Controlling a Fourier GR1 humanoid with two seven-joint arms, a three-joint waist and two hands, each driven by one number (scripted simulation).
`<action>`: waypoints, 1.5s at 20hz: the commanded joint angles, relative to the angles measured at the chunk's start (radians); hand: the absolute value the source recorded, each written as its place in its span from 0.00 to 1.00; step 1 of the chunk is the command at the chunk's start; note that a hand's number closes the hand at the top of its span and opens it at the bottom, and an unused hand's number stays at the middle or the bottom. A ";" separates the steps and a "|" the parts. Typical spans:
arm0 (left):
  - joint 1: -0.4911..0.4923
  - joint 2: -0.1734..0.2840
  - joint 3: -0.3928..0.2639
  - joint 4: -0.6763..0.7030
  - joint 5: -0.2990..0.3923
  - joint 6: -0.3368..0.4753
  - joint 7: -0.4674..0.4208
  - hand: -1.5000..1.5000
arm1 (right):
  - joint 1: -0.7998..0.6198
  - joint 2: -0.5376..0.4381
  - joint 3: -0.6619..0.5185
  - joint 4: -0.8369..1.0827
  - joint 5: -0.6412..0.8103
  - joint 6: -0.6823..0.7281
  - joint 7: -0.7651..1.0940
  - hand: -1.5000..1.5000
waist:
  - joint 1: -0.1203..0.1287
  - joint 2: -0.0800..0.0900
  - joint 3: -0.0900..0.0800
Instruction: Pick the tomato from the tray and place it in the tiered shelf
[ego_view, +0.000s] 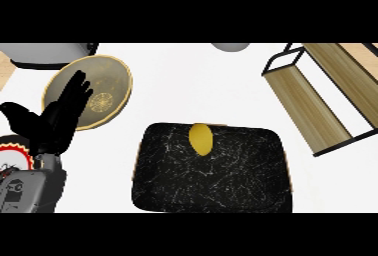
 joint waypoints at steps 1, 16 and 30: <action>-0.010 -0.028 -0.015 0.000 -0.033 0.015 -0.008 0.50 | 0.029 -0.047 -0.067 0.073 -0.048 -0.010 -0.116 1.00 | -0.001 0.000 0.000; 0.024 0.013 0.046 -0.020 0.008 -0.053 0.004 0.50 | -0.072 -0.115 -0.195 0.374 -0.084 -0.271 -0.316 0.00 | 0.002 0.000 0.000; -0.004 0.011 0.077 0.035 -0.003 -0.040 -0.026 0.50 | 0.143 -0.420 -0.565 0.550 -0.559 0.294 -0.316 0.00 | -0.026 -0.003 0.001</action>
